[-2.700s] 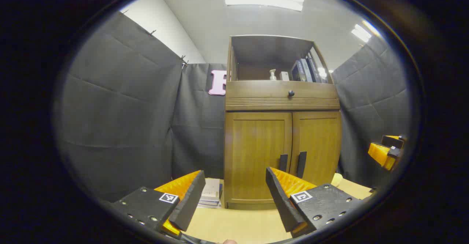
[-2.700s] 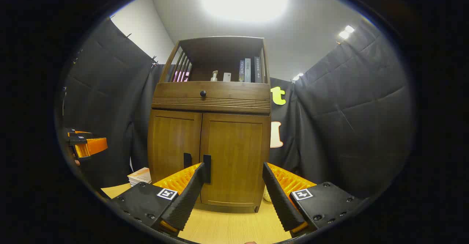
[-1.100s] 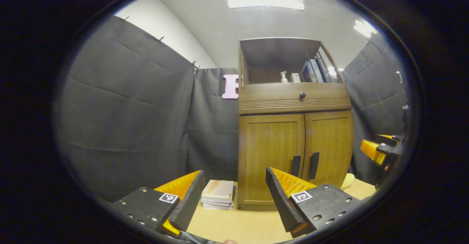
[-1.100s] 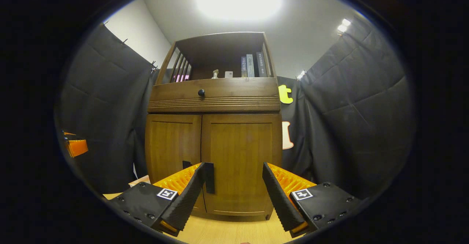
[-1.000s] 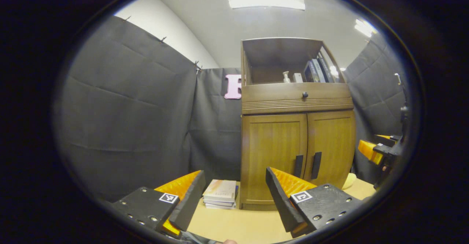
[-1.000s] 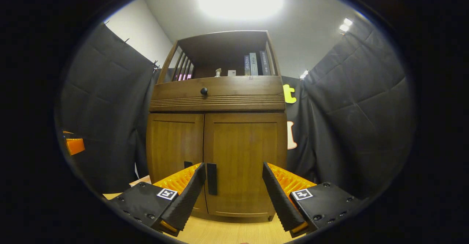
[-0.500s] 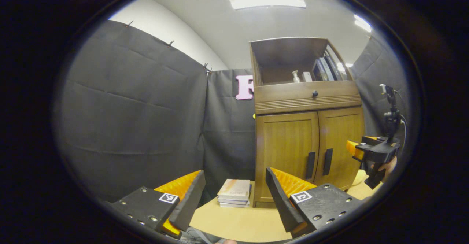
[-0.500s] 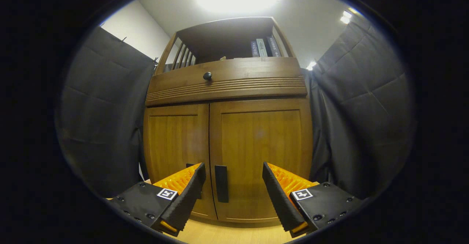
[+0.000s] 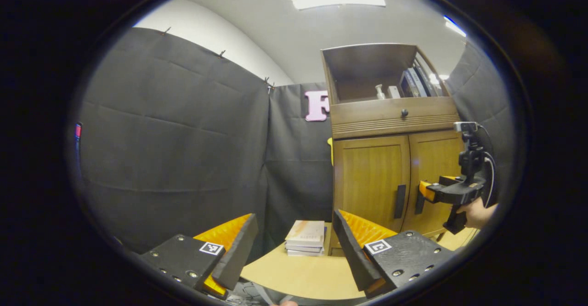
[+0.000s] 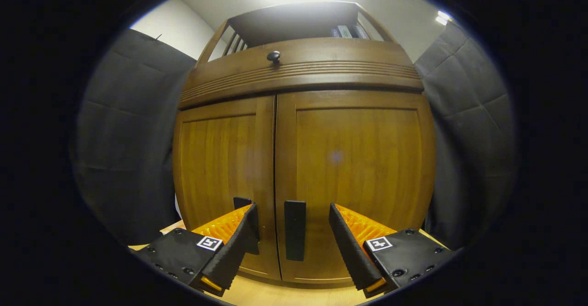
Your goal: Open the right door of the double-door shoe cabinet with the right hand, and open the left door with the left hand.
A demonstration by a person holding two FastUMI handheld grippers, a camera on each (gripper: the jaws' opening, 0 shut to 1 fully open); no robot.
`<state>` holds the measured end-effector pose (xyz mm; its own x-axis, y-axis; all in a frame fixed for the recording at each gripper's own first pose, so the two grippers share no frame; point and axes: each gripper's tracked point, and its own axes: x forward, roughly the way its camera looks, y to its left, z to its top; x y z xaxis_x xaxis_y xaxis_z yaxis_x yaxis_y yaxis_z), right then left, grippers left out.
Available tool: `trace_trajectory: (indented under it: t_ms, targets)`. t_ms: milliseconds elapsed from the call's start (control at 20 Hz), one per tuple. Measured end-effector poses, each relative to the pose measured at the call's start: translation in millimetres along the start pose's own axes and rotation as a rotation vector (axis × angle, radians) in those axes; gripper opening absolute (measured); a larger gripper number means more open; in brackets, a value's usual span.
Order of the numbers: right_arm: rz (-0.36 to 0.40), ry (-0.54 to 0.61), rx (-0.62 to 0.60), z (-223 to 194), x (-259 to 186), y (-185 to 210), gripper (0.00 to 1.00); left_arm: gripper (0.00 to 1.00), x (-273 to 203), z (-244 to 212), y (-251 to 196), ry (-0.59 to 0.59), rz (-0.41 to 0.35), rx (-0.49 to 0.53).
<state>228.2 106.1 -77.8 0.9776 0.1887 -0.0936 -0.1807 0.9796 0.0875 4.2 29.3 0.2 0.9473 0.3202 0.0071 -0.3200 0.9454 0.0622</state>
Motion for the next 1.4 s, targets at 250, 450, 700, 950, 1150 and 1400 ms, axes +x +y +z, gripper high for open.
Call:
trace_trajectory:
  t_ms: [250,450,700,950,1150,1400]
  targets:
    - [-0.013,0.091,0.0,-31.6,28.2,0.4,0.9,0.96,-0.5,-0.6,1.8,0.008,0.021,0.003]
    - [-0.026,0.145,0.036,-50.1,38.2,-0.8,0.61,0.96,1.8,-3.7,3.9,0.01,0.038,-0.004]
    - [-0.041,0.172,0.066,-55.5,52.6,-5.7,0.4,0.96,0.6,-4.0,5.4,0.029,0.045,-0.006]
    - [-0.039,0.194,0.06,-58.3,51.4,-4.6,0.19,0.96,1.8,-6.0,3.3,0.03,0.035,-0.001]
    - [-0.009,0.186,0.074,-57.4,30.8,-1.4,0.17,0.96,2.2,-5.0,2.0,0.03,0.019,-0.006]
    - [0.019,0.18,0.082,-53.9,2.1,-3.6,0.16,0.96,2.8,-3.2,-2.4,0.021,-0.03,-0.009]
